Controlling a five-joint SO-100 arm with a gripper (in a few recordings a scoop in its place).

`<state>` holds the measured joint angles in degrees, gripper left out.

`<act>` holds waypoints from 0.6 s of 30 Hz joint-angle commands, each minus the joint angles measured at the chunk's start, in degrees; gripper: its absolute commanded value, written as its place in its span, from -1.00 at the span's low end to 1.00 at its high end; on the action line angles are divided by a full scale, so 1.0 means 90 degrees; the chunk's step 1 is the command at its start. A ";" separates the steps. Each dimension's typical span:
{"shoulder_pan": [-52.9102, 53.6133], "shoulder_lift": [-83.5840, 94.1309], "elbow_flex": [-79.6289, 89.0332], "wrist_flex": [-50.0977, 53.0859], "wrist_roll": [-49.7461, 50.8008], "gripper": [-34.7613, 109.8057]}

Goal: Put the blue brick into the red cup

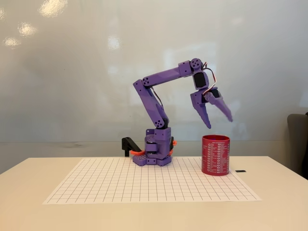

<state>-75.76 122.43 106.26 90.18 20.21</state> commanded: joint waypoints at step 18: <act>0.0215 0.0273 0.0020 -0.0400 -0.0156 -0.52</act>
<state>-73.12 122.43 106.79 86.75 18.54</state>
